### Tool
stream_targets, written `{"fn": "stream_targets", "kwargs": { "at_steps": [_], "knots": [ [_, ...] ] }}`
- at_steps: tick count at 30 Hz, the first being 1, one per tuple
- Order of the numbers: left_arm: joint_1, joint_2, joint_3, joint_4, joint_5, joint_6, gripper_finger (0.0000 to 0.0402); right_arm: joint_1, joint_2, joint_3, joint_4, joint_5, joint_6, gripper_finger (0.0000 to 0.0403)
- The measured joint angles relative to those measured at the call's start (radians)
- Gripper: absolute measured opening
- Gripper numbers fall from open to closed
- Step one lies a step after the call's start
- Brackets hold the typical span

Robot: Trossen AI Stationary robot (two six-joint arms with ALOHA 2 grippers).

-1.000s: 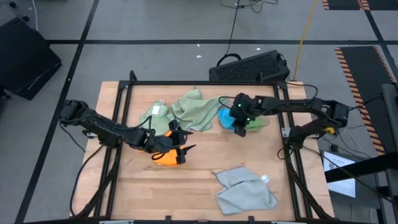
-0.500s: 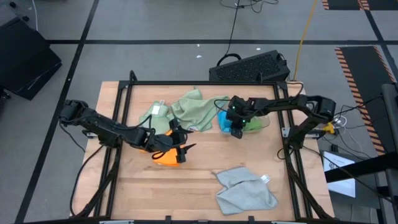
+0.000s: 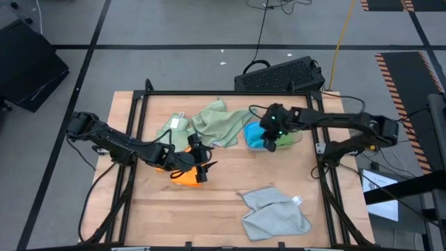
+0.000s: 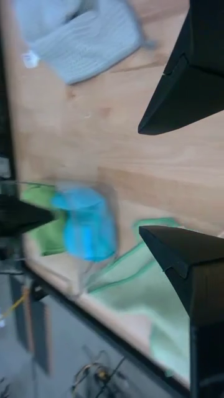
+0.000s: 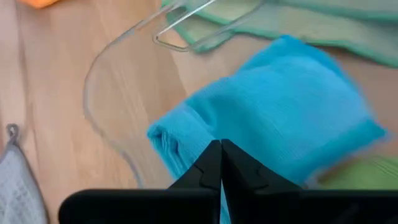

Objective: Fold microfiber towels
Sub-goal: Put the folded blue microfiber cloth into the transparent bin, then fold the yellow microfiber cloth

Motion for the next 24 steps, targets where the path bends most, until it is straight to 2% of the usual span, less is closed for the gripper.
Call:
{"fn": "stream_targets", "kwargs": {
  "at_steps": [6,11,18,24],
  "knots": [
    [-0.065,0.0,0.0,-0.146,-0.063,-0.141,0.0255,0.124,-0.195,0.0,-0.043,0.189,0.107,0.0],
    [-0.153,0.0,0.0,-0.297,-0.137,-0.284,0.0255,0.29,-0.274,0.001,-0.045,0.318,0.22,0.0],
    [-0.258,0.0,-0.009,-0.518,-0.158,-0.519,0.0255,0.566,-0.213,0.0,0.081,0.492,0.269,0.0],
    [-0.293,0.001,-0.134,-0.508,-0.086,-0.656,0.0255,0.732,-0.114,0.0,0.221,0.624,0.18,0.0]
  ]
}}
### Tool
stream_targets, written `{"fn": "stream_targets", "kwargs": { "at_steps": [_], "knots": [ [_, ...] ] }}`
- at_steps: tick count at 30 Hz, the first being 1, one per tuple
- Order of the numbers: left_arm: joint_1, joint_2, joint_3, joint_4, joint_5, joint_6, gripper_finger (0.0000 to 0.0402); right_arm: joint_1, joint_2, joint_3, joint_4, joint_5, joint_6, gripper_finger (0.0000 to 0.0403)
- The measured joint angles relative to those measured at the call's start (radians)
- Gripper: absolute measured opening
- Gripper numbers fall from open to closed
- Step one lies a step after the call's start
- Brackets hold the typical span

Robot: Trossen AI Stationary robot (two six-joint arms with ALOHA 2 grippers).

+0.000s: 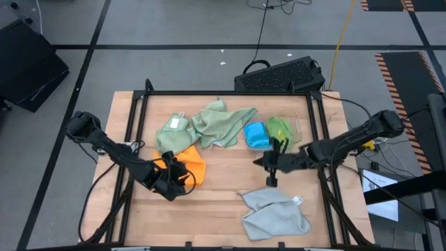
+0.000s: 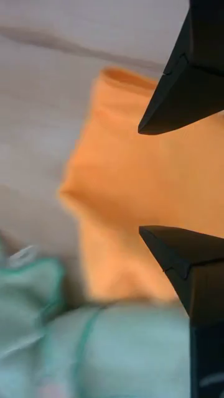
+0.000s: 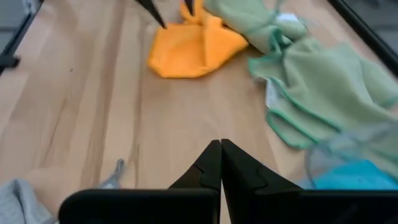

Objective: Fold microfiber towels
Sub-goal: Fold the yellow microfiber cloth

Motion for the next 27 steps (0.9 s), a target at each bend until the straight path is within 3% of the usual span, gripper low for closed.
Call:
{"fn": "stream_targets", "kwargs": {
  "at_steps": [3,6,17,27],
  "knots": [
    [-0.024,0.0,-0.049,0.127,0.076,-0.012,0.0255,0.038,0.046,0.0,0.051,0.016,-0.041,0.0],
    [-0.071,0.0,-0.068,0.2,0.084,0.008,0.025,0.054,0.087,0.0,0.095,0.014,-0.068,0.0],
    [-0.203,0.012,-0.069,-0.032,0.071,-0.059,0.015,0.063,0.209,0.0,0.303,0.014,-0.17,0.0],
    [-0.235,0.083,-0.07,-0.066,0.058,0.009,0.0176,0.063,0.273,0.0,0.41,0.014,-0.168,0.0]
  ]
}}
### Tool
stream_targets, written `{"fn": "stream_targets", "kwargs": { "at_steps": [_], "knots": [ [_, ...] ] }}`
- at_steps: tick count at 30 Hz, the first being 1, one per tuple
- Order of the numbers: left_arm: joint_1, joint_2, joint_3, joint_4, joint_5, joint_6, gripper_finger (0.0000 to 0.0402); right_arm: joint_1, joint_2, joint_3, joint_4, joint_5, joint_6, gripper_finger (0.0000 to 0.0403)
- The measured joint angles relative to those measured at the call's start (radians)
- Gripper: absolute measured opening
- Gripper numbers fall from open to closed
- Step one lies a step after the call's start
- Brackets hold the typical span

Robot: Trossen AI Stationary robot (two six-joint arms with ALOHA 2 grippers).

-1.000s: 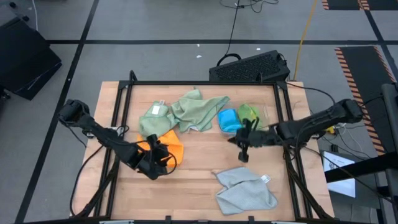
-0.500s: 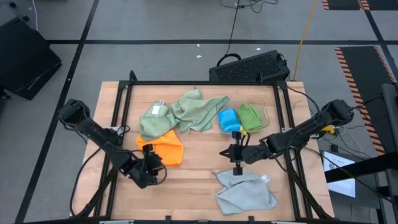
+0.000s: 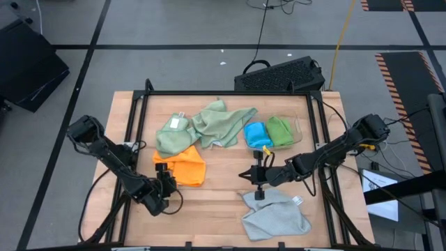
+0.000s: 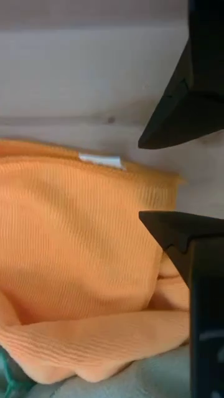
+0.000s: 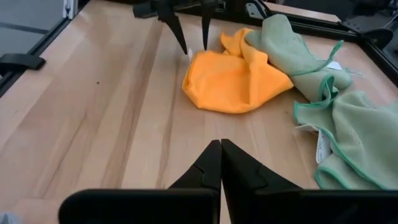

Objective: Fold microfiber towels
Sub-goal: Fold the yellow microfiber cloth

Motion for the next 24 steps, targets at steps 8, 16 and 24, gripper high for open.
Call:
{"fn": "stream_targets", "kwargs": {
  "at_steps": [8,16,24],
  "knots": [
    [0.016,0.045,0.0,0.005,-0.023,0.043,0.0076,-0.002,0.01,0.0,0.043,0.0,0.004,0.0],
    [0.069,-0.005,0.064,0.023,-0.077,0.01,0.0023,-0.003,0.048,0.0,0.122,0.044,0.064,0.0],
    [0.192,-0.029,0.205,0.336,-0.177,0.152,0.0007,0.029,0.233,0.0,0.494,0.109,0.078,0.0028]
  ]
}}
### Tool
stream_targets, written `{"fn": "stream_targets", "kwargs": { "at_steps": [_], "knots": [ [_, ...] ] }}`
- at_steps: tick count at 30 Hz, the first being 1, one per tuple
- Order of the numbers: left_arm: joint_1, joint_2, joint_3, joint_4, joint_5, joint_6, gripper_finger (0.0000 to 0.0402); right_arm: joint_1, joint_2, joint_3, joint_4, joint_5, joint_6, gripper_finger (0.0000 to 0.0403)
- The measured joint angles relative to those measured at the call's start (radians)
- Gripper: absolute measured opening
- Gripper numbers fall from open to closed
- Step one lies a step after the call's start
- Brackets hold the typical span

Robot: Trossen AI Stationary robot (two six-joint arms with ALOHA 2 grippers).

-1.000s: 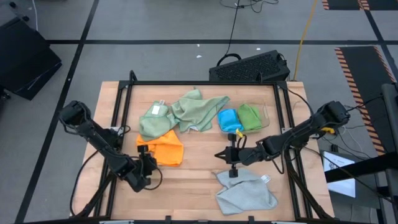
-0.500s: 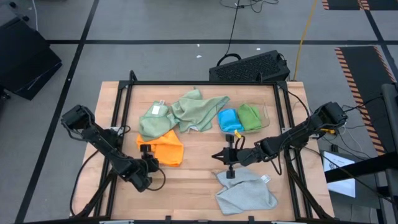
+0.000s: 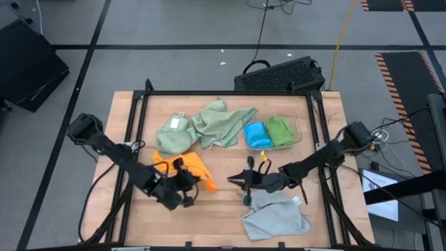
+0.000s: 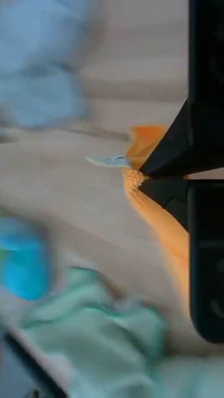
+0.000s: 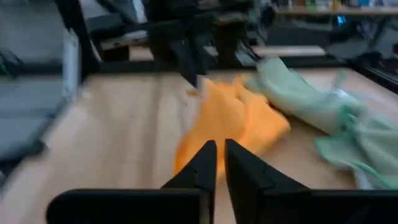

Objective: Fold microfiber towels
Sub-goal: Fold the yellow microfiber cloth

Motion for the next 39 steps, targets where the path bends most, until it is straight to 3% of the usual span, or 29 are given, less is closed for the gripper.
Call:
{"fn": "stream_targets", "kwargs": {
  "at_steps": [4,7,12,16,21,29,39],
  "knots": [
    [0.084,0.008,0.011,0.258,0.063,0.111,0.0016,0.016,0.108,0.002,0.222,0.003,-0.05,0.0065],
    [0.127,0.019,0.011,0.346,0.135,0.146,0.0013,0.035,0.164,0.025,0.269,0.057,-0.132,0.0093],
    [0.163,0.053,0.01,0.355,0.185,0.09,0.0007,0.052,0.198,0.063,0.274,0.199,-0.258,0.0127],
    [0.168,0.076,0.01,0.368,0.198,0.076,0.0018,0.035,0.198,0.065,0.264,0.207,-0.304,0.0133],
    [0.173,0.09,0.01,0.433,0.216,0.113,0.0005,0.01,0.198,0.066,0.182,0.191,-0.339,0.0105],
    [0.176,0.089,0.01,0.454,0.211,0.133,0.0018,0.005,0.198,0.066,0.16,0.176,-0.393,0.0011],
    [0.191,0.082,0.009,0.444,0.185,0.197,0.0012,0.072,0.191,0.066,0.118,0.16,-0.421,0.0018]
  ]
}}
